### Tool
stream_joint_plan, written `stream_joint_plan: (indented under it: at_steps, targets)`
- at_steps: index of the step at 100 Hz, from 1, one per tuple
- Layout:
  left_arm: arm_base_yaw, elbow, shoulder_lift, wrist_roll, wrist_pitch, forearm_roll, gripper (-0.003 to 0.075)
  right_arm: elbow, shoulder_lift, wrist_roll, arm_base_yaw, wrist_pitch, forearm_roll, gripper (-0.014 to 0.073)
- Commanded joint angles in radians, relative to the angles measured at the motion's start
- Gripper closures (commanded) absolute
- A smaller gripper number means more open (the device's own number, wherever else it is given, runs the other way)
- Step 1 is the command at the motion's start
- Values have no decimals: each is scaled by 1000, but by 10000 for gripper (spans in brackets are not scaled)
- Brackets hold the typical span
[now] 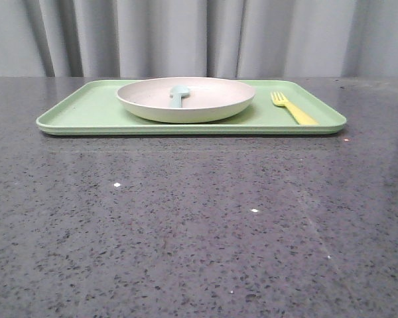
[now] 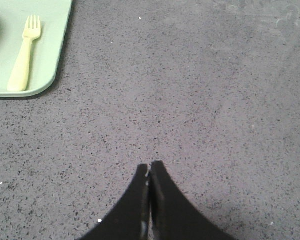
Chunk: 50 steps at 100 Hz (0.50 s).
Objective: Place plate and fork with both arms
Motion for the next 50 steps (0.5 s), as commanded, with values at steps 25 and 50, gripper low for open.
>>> stream_joint_plan:
  at_steps: [25, 50]
  targets:
    - [-7, 15, -31, -8, -88, 1, 741, -23, 2, -9, -6, -56, -43, 713]
    - [-7, 15, -31, -8, -88, 1, 741, -23, -8, -17, -6, -94, -38, 713]
